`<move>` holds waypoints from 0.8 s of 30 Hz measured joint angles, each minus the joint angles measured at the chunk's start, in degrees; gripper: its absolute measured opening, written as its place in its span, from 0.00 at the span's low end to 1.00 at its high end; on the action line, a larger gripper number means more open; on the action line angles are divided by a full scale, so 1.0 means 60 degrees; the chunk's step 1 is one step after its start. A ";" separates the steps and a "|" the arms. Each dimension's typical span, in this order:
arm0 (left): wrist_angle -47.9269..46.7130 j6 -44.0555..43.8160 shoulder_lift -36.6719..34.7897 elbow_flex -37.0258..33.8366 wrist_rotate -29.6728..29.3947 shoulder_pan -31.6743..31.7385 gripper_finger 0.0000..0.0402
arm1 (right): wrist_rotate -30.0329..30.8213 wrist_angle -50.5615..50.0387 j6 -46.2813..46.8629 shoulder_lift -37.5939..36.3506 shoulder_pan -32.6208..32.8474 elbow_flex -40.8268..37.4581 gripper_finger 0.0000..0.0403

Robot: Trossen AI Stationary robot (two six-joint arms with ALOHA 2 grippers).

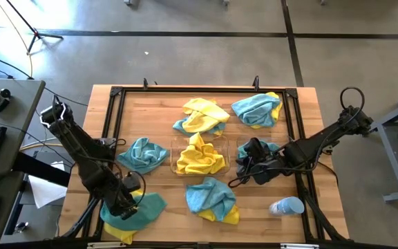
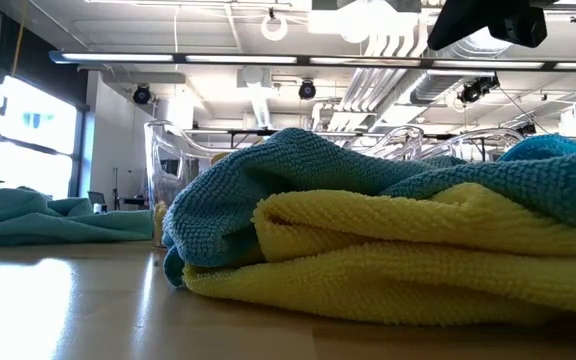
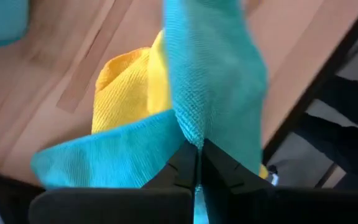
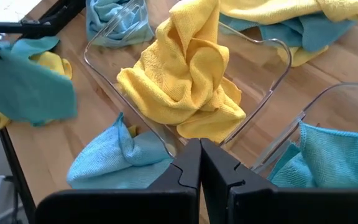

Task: Sort microfiber towel by color & place in baskets
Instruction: Put the blue microfiber cloth into the right transparent bin

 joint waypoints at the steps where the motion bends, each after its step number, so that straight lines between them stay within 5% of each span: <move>1: -0.0329 -0.0032 -0.0066 0.0260 -0.0087 -0.0003 0.01 | -0.0001 0.0001 -0.0123 0.0000 0.0000 0.0000 0.00; 14: -0.5180 -0.0065 -0.0325 0.5066 -0.2824 0.0088 0.00 | 0.0004 0.0013 -0.0508 0.0000 -0.0002 0.0000 0.00; 19: -0.5287 0.0758 -0.0321 0.5953 -0.3884 0.0570 0.00 | 0.0186 0.0736 -0.1522 0.0000 -0.0115 -0.0004 0.00; 24: -0.4160 0.2169 -0.0303 0.6055 -0.4002 0.1564 0.00 | 0.0286 0.3204 -0.3856 0.0000 -0.0397 -0.0004 0.02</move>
